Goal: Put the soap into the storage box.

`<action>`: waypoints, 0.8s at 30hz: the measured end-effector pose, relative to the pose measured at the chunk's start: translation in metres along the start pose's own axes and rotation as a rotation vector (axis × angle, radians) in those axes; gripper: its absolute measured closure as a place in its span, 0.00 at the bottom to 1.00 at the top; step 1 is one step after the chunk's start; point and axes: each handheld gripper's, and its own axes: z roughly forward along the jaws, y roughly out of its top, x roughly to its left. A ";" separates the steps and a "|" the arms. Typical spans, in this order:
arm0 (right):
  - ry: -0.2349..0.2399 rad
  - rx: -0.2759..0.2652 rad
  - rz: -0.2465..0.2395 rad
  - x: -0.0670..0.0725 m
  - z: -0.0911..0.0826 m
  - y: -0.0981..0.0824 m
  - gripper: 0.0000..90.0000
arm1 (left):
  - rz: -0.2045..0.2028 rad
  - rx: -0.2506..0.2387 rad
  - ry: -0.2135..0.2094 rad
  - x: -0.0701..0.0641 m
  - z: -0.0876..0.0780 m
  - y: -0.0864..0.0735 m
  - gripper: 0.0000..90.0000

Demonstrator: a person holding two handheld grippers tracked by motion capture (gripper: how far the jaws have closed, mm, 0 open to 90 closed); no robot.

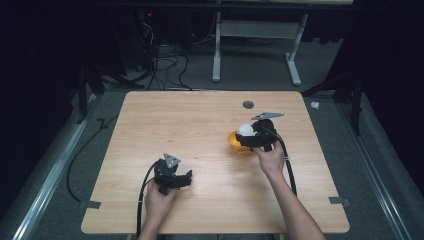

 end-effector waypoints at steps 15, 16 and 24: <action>-0.056 0.071 0.039 -0.011 0.027 -0.005 0.27 | 0.000 0.000 0.000 0.000 0.000 0.000 0.18; -0.059 0.074 0.041 -0.012 0.028 -0.005 0.27 | 0.000 0.000 0.000 0.000 0.000 0.000 0.18; -0.076 0.099 0.052 -0.013 0.037 -0.007 0.27 | 0.000 0.000 0.000 0.000 0.000 0.000 0.18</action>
